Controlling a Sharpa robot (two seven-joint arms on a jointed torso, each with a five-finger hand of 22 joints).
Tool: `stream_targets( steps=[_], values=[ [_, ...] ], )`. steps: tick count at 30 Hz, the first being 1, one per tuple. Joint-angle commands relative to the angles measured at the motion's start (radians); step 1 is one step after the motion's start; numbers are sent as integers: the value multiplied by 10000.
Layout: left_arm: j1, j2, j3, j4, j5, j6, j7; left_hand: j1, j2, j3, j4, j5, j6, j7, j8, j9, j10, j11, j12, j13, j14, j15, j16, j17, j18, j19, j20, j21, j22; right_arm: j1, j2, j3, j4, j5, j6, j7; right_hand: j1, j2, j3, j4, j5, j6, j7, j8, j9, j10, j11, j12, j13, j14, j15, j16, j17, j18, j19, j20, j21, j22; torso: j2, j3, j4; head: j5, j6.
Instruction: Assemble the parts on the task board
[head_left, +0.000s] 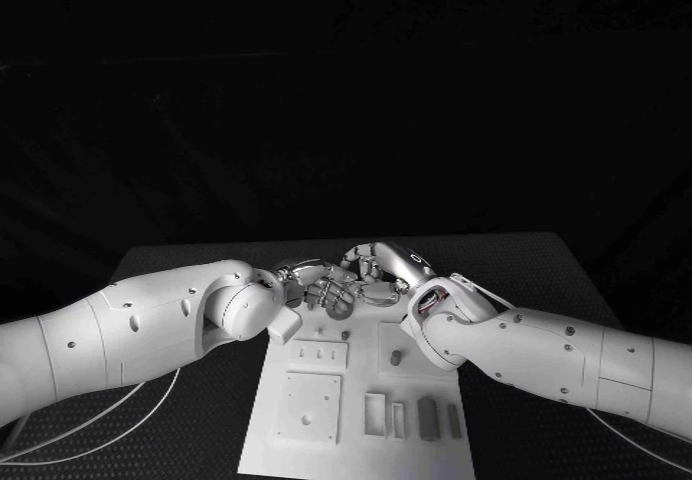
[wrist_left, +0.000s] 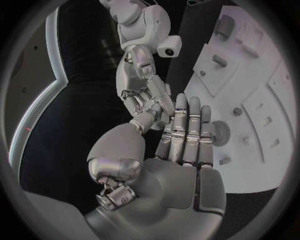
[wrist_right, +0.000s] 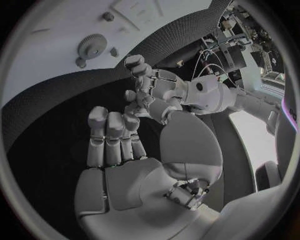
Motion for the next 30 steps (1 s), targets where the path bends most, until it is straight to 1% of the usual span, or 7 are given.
stream_targets(
  steps=[1, 4, 7, 8, 14, 27, 30],
  values=[
    [9, 11, 9, 23, 59, 220, 15, -40, -72, -55, -2, 29, -17, -12, -45, 2, -89, 26, -38, 8, -90, 15, 24, 6, -151, -57, -13, 25, 239, -17, -32, 2, 33, -97, -184, 159, -34, 83, 21, -78, -45, 2104, -192, 41, 18, -449, -303, 53, -13, 103, -90, 43, 5, 534, 59, -15, 47, 14, -3, 9, -5, 11, 0],
    [9, 4, 9, 13, 59, 165, -21, -109, -185, -91, 22, 28, -75, 39, -84, -12, -128, 72, -46, 8, -105, 21, 43, 8, -151, -56, -12, 50, 237, -19, -47, 2, 41, -89, -177, 174, -66, 104, 28, -110, -45, 2116, -198, 39, 20, -424, -309, 50, -14, 123, -95, 50, 7, 534, 78, -22, 56, 12, 0, 9, -5, 11, -4],
    [9, -3, 9, 8, 59, 103, -48, -279, -452, -176, 104, 28, -150, 108, -133, -30, -188, 124, -62, 3, -114, 33, 65, 8, -149, -50, -8, 77, 232, -20, -62, 2, 50, -83, -165, 177, -87, 122, 33, -131, -47, 2122, -202, 36, 21, -409, -313, 45, -16, 134, -99, 53, 8, 534, 90, -27, 62, 10, -5, 13, -10, 16, -7],
    [9, -4, 9, 3, 59, 100, -68, -370, -623, -209, 149, 25, -245, 163, -189, -52, -280, 168, -102, -13, -115, 31, 79, 8, -144, -39, -15, 96, 230, -21, -65, 2, 53, -78, -154, 178, -94, 128, 36, -142, -47, 2124, -204, 35, 22, -404, -315, 43, -17, 138, -101, 54, 9, 534, 94, -29, 64, 10, -6, 11, -9, 16, -7],
    [9, -16, 9, -17, 51, 20, -141, -596, -1090, -215, 332, 29, -461, 279, -311, -99, -370, 208, -110, -13, -112, 12, 129, 2, -131, -34, -37, 140, 223, -25, -95, 2, 68, -50, -152, 194, -123, 154, 44, -187, -50, 2131, -210, 30, 24, -386, -321, 33, -19, 151, -108, 56, 10, 534, 109, -38, 71, 7, -3, 7, -10, 13, -13],
    [8, -29, 9, -34, -52, 130, -260, -696, -1689, -96, 604, 29, -638, 349, -380, -117, -512, 259, -119, -12, -169, 37, 164, -30, -121, -81, -20, 199, 224, -29, -112, 3, 62, 6, 18, 161, -153, 191, 49, -292, -56, 2138, -222, 25, 33, -364, -334, 12, -22, 163, -122, 56, 15, 534, 128, -57, 80, 1, -4, -3, -8, 2, -20],
    [8, -30, 9, -34, -52, 96, -182, -696, -1709, -69, 651, 29, -637, 347, -374, -113, -513, 258, -110, -7, -168, 36, 173, -32, -116, -84, -20, 208, 224, -29, -104, 3, 54, 78, 128, 169, -161, 202, 46, -304, -56, 2138, -223, 24, 34, -362, -335, 8, -22, 164, -123, 56, 16, 534, 130, -59, 81, 1, -3, -5, -10, -1, -27]
  ],
)
